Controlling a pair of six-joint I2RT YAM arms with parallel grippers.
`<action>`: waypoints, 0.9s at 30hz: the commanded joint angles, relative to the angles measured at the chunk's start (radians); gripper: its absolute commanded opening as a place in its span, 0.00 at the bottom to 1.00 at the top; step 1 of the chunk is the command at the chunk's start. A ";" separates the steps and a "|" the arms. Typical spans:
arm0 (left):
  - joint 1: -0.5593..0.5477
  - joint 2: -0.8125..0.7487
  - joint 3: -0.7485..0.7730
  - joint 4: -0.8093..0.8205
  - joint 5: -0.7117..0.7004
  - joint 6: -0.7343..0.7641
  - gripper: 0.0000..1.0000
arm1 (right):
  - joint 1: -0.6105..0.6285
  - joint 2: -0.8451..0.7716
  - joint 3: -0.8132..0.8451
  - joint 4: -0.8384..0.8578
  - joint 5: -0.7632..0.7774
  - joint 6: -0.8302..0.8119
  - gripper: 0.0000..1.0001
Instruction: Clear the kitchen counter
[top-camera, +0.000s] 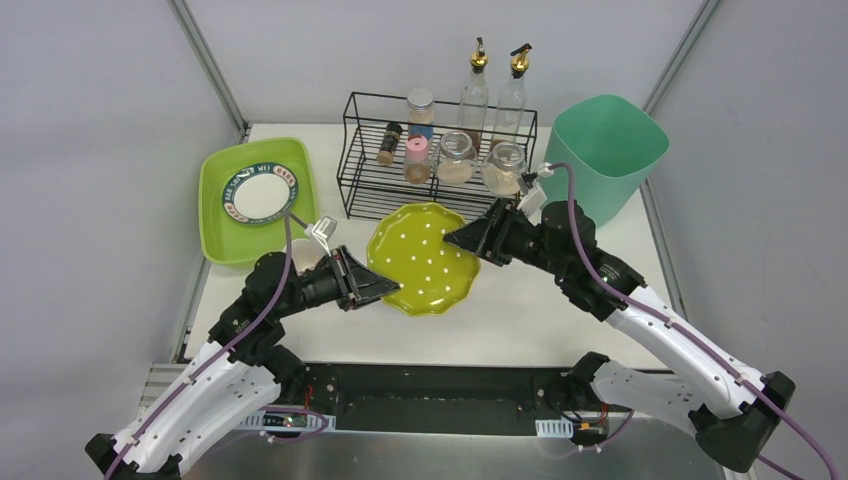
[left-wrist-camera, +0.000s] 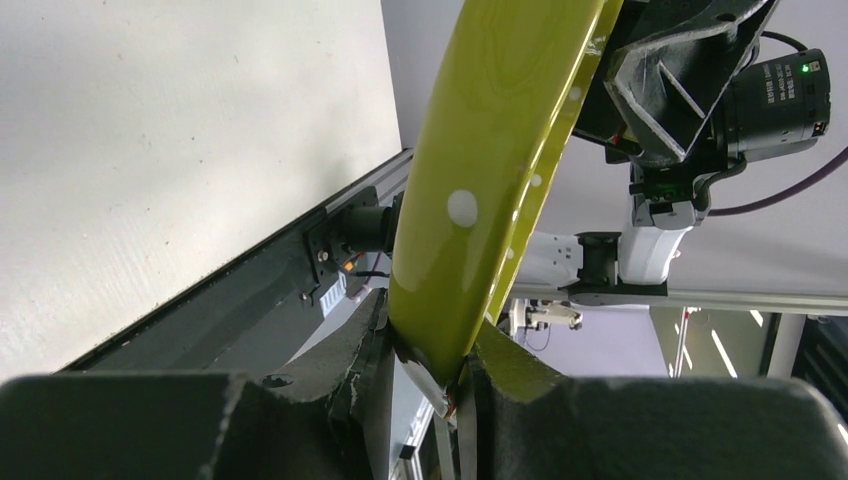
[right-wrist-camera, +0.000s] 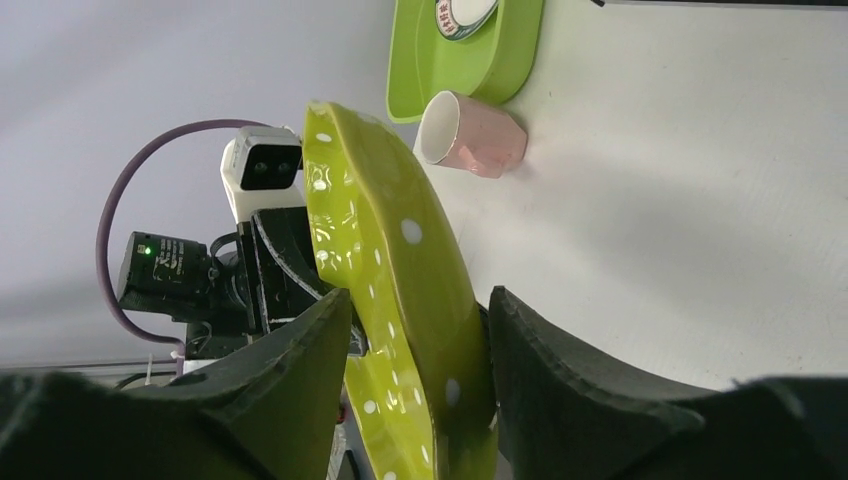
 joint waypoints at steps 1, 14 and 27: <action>-0.002 -0.041 0.072 0.098 -0.002 0.022 0.00 | 0.004 -0.014 -0.012 0.047 0.046 -0.005 0.56; -0.001 -0.053 0.134 0.052 -0.028 0.050 0.00 | -0.011 -0.050 -0.085 0.013 0.129 -0.020 0.60; -0.002 -0.005 0.149 -0.014 -0.114 0.101 0.00 | -0.108 -0.291 -0.147 -0.073 0.144 -0.025 0.68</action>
